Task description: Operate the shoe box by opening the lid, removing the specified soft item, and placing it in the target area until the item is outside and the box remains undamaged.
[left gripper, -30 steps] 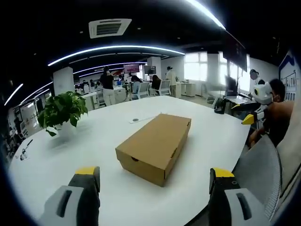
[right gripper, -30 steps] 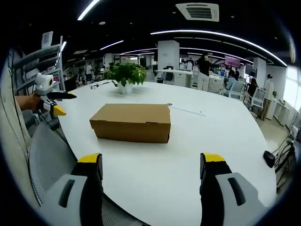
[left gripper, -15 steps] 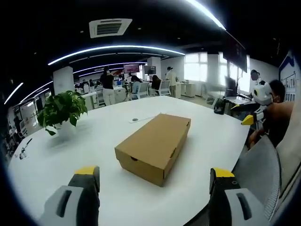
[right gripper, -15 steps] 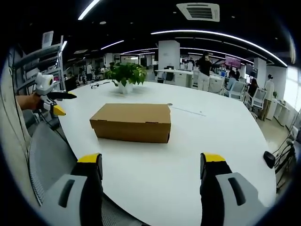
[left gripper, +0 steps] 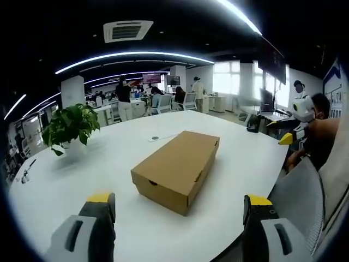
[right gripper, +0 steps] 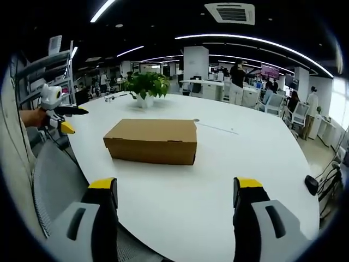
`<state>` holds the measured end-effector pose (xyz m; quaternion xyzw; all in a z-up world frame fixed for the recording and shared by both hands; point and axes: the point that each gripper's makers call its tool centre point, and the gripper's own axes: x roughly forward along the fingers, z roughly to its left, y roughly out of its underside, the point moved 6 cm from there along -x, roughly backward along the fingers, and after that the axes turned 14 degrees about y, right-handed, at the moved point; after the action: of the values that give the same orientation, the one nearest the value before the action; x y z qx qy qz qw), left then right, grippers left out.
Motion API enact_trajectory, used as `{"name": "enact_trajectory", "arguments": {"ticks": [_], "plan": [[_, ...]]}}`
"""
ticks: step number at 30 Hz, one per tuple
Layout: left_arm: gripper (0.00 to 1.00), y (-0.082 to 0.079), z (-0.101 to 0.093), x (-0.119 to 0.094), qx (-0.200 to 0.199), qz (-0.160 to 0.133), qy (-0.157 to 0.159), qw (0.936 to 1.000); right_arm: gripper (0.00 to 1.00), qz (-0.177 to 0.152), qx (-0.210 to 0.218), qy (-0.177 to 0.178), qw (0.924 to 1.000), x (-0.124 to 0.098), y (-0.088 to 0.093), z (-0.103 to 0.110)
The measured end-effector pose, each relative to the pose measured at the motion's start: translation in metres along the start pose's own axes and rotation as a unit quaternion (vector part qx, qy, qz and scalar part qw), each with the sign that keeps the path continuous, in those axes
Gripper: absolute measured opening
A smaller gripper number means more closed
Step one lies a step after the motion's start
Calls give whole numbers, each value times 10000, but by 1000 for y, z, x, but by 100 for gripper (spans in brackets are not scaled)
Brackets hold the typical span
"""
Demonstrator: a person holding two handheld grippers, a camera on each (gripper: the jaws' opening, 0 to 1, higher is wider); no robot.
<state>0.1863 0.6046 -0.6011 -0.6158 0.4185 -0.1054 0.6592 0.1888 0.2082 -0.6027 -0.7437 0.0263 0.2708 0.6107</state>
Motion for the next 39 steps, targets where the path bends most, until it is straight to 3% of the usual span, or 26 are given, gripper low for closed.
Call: {"name": "enact_trajectory", "arguments": {"ticks": [19,25,39], "plan": [[100,1,-4,1,-53,-12,-2,10000,90,73,-216,-247,9994,6,0,0],[100,1,-8,4,51,63,45,10000,91,84,-276,-382,9989,10,-2,2],[100,2,-8,7,-114,28,-29,9999,92,167,-593,-747,9953,28,-5,-1]]}}
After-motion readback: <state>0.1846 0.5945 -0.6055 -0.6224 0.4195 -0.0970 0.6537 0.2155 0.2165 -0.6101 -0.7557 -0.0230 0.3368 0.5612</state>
